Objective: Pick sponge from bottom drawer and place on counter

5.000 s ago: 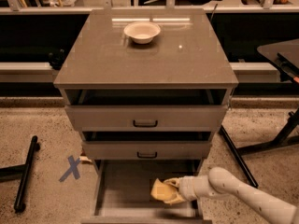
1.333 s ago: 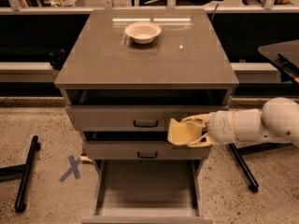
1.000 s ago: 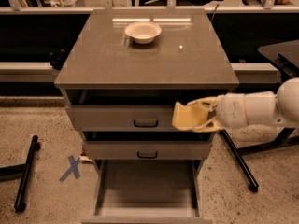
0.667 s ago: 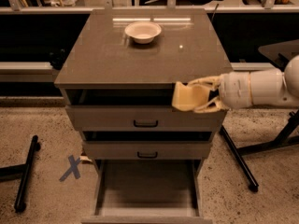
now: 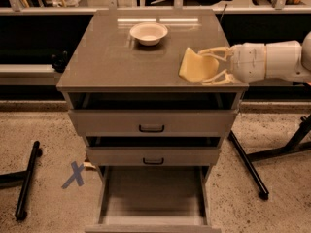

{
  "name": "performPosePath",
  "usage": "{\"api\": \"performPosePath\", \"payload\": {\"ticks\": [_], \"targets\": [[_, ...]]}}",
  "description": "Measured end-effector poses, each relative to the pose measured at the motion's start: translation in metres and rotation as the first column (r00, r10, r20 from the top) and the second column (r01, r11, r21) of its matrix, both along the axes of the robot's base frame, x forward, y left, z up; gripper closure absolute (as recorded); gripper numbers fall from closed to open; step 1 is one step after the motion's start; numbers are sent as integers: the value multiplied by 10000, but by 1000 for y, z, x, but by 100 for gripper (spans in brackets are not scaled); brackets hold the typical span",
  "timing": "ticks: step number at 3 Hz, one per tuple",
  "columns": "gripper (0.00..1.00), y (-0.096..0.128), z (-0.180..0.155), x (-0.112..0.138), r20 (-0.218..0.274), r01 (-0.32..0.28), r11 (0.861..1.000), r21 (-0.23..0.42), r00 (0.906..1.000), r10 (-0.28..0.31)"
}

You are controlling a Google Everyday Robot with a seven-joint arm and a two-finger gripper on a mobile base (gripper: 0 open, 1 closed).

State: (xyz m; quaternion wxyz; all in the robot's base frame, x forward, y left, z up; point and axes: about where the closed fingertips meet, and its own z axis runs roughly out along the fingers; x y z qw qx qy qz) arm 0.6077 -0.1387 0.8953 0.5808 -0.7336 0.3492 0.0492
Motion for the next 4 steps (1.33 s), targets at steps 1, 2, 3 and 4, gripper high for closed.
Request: {"api": "performPosePath", "payload": {"ticks": [1, 2, 3, 4], "targets": [[100, 12, 24, 14, -289, -35, 9967, 810, 9996, 59], [100, 32, 33, 31, -746, 87, 9906, 1366, 9972, 16], [100, 56, 44, 52, -1354, 481, 9844, 1691, 9905, -251], [100, 70, 47, 67, -1890, 843, 9834, 1605, 9805, -532]]}}
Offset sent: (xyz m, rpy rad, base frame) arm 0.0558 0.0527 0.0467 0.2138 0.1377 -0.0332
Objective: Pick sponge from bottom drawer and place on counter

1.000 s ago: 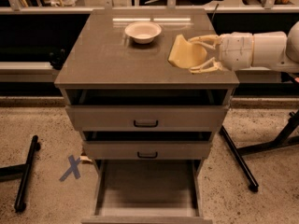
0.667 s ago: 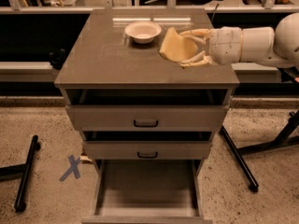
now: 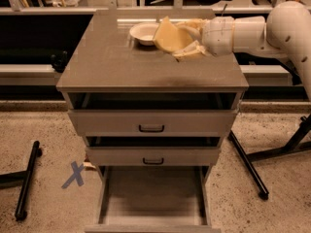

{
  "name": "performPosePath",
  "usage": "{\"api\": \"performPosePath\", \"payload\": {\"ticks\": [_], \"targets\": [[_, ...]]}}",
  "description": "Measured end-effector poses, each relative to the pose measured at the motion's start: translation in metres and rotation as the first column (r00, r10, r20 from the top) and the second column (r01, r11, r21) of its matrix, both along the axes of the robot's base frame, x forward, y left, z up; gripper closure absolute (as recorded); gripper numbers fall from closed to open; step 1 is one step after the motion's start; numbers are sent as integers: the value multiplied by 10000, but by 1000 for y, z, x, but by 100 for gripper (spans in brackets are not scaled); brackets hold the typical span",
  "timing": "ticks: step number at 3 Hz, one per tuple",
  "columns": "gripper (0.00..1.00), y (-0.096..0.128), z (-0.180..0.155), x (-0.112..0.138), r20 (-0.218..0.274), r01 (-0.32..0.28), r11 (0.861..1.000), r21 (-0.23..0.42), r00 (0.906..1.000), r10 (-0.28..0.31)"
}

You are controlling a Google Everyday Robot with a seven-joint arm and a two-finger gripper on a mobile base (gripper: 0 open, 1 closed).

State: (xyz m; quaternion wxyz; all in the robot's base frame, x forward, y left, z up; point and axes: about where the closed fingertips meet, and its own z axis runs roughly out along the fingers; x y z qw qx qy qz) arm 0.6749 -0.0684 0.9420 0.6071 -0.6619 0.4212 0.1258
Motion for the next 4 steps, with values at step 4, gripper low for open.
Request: {"api": "performPosePath", "payload": {"ticks": [4], "targets": [[100, -1, 0, 54, -826, 1757, 9842, 218, 9814, -1734]]}}
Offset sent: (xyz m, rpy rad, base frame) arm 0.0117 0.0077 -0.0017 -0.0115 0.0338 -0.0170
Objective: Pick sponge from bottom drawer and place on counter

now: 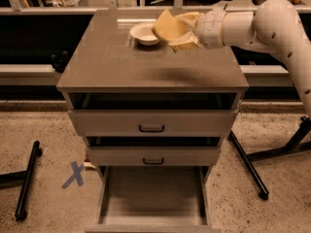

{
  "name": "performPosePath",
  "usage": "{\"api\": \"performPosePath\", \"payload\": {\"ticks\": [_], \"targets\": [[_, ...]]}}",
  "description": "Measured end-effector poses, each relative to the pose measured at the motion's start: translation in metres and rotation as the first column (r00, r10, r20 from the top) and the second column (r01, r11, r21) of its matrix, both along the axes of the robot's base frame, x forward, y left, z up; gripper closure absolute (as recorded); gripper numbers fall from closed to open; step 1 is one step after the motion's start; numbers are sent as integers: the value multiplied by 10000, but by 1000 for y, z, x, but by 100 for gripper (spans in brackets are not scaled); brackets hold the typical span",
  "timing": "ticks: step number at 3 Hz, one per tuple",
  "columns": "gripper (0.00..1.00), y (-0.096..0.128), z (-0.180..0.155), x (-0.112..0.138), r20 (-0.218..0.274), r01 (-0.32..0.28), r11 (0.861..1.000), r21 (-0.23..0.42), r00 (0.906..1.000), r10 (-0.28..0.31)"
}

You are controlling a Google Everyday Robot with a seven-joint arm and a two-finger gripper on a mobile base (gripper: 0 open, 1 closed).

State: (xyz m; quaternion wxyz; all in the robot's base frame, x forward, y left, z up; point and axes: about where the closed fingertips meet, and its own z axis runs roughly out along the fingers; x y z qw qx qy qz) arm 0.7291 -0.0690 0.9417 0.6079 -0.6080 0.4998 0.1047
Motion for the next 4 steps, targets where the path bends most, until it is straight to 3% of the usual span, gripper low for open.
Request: {"api": "performPosePath", "payload": {"ticks": [1, 3, 4], "targets": [[100, -6, -2, 21, -562, 884, 9960, 130, 9946, -875], [100, -15, -12, 39, -1658, 2051, 9786, -162, 9646, -2049], [81, -18, -20, 43, -2175, 2301, 9726, -321, 9482, -2315]]}}
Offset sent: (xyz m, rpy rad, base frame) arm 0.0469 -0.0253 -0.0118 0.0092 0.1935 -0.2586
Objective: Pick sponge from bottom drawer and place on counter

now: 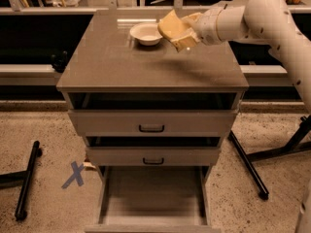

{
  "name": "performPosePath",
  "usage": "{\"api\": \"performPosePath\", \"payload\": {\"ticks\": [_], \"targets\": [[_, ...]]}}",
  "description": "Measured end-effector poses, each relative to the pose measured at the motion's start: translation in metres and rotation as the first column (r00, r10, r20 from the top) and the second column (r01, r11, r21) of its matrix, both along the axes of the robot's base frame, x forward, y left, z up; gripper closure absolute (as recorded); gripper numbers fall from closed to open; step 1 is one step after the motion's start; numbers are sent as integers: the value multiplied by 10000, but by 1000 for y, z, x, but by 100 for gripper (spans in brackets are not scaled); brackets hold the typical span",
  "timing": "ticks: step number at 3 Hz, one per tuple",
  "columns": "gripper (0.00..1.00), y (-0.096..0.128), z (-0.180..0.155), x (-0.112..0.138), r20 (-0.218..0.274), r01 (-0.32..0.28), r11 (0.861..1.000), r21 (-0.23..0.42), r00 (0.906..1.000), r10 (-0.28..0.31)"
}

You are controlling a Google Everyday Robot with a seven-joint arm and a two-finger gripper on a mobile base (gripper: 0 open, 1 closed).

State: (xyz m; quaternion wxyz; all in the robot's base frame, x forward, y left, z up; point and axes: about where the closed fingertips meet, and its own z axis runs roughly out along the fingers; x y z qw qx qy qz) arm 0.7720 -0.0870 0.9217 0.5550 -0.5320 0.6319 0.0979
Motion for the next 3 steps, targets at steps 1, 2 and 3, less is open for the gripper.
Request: {"api": "performPosePath", "payload": {"ticks": [1, 2, 3], "targets": [[59, 0, -8, 5, -405, 80, 10000, -14, 9991, -80], [35, 0, -12, 6, -646, 126, 9999, -3, 9978, -126], [12, 1, -13, 6, -741, 141, 9999, -24, 9972, -142]]}}
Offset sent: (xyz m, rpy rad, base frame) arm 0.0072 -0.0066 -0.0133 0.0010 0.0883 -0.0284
